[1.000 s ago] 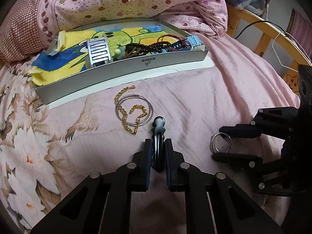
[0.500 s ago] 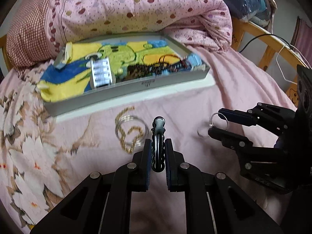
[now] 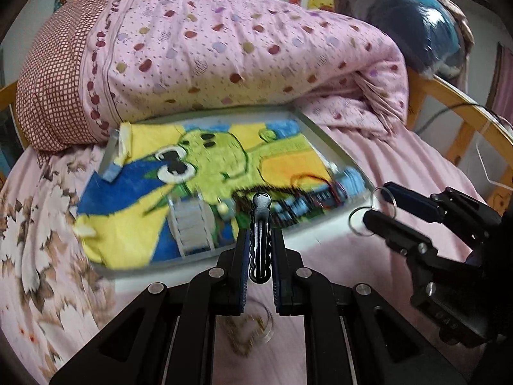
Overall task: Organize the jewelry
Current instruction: 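Place the hair clip in the tray with the left tool while the right tool drops the rings there, then withdraw both tools from the tray back over the bed, then grasp the gold chain with the left tool while the right tool grasps the silver rings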
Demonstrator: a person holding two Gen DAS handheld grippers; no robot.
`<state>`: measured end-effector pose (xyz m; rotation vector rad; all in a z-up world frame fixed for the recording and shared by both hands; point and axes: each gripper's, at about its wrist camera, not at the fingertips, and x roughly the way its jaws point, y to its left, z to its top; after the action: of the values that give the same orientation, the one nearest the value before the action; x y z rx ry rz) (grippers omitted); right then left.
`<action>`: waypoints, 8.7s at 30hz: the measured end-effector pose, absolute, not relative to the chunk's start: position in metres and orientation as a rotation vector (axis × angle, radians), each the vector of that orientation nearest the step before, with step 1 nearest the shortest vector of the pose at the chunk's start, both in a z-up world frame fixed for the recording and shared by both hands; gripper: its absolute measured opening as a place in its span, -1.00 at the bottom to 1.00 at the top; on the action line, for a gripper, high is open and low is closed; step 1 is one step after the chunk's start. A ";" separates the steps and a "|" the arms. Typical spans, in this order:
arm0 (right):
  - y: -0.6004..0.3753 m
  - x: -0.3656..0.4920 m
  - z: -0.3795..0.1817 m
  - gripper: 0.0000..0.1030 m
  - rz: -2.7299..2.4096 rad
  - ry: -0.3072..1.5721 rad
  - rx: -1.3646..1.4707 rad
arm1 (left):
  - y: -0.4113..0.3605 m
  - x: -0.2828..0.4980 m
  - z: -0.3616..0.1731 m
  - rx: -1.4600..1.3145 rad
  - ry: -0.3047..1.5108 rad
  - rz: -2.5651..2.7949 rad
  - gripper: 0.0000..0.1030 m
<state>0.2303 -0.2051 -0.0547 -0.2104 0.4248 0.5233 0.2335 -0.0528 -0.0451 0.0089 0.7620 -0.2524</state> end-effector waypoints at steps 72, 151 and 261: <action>-0.267 0.186 0.040 1.00 0.371 0.242 0.094 | -0.022 0.187 0.046 -0.141 0.487 -0.069 0.96; -0.237 0.211 -0.089 1.00 0.515 0.758 -0.078 | -0.007 0.128 -0.069 -0.016 0.810 -0.191 0.95; -0.094 0.230 -0.121 -0.82 0.789 1.029 -0.364 | 0.068 0.147 -0.088 -0.263 0.839 -0.084 -0.80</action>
<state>0.2297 -0.0942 -0.1207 -0.3636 1.0286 0.7895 0.1471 0.0681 -0.0884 -0.2628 0.8394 -0.0840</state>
